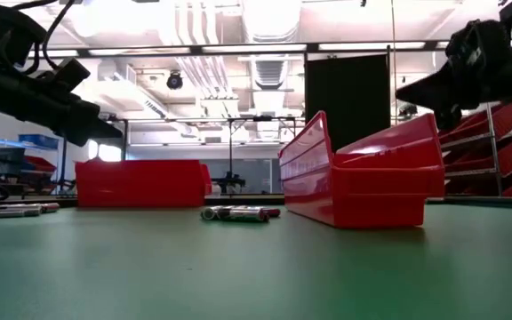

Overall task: Sort batteries
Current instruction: Move the left red bin to the center of the table

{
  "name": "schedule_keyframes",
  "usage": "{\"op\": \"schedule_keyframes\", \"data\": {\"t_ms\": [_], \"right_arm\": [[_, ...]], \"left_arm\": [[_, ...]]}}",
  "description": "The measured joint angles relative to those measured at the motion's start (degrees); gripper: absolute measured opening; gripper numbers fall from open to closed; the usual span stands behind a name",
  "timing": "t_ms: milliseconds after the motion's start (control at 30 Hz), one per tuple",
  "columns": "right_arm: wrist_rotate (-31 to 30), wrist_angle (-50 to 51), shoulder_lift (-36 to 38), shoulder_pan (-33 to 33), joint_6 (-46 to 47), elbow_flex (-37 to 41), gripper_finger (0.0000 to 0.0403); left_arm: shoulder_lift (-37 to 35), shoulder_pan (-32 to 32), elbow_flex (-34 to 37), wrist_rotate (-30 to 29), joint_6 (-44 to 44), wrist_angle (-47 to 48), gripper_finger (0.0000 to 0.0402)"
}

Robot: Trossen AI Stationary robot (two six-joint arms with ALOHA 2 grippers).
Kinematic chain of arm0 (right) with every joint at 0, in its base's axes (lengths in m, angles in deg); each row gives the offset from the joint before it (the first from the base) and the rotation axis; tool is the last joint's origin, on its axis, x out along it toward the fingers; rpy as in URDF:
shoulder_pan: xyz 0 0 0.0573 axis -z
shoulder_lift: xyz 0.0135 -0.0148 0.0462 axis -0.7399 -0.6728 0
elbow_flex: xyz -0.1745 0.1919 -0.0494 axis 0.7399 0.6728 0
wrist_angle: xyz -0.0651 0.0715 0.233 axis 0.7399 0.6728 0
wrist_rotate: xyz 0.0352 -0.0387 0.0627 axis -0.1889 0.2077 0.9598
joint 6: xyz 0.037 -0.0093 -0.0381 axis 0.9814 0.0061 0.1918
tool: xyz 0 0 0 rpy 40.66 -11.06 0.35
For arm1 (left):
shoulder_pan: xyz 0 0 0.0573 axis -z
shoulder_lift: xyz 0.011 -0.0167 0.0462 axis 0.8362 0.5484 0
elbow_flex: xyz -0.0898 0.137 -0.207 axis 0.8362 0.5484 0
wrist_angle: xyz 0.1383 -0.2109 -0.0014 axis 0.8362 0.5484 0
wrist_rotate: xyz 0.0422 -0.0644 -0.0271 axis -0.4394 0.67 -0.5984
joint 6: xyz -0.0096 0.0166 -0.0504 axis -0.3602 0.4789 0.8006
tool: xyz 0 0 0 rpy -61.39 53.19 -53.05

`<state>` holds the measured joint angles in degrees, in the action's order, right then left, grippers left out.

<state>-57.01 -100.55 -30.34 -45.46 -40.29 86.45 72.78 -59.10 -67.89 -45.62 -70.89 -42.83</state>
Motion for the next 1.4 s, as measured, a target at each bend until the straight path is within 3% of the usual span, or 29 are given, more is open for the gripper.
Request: {"op": "schedule_keyframes", "data": {"t_ms": [200,433,600,667,900,1067,1400], "right_arm": [[0.00,-7.79,0.02,0.00,-2.68,0.00,0.0013],[0.69,-9.87,-0.01,-0.02,5.68,0.00,0.0013],[13.42,-12.25,0.00,-0.78,6.55,0.00,0.0013],[15.56,-12.96,-0.02,-1.64,7.19,0.00,0.0013],[15.14,-14.57,-0.13,-7.73,7.17,-0.01,0.0013],[10.36,-14.76,-0.30,-12.38,6.61,-1.64,0.0013],[7.32,-14.85,-10.77,-16.53,6.36,-7.09,0.0013]], "left_arm": [[0.00,0.00,0.00,0.00,0.00,0.00,0.0000],[0.00,-0.01,0.00,0.00,0.00,0.00,0.0000],[0.00,0.01,0.00,0.00,0.00,0.00,0.0000],[0.01,-0.01,0.00,0.00,0.00,0.00,0.0000],[0.00,0.01,0.00,0.00,0.00,0.00,0.0000],[0.01,-0.01,0.00,0.00,0.00,0.00,0.0000],[0.01,-0.08,0.00,-0.69,-1.68,-1.00,0.0000]]}}
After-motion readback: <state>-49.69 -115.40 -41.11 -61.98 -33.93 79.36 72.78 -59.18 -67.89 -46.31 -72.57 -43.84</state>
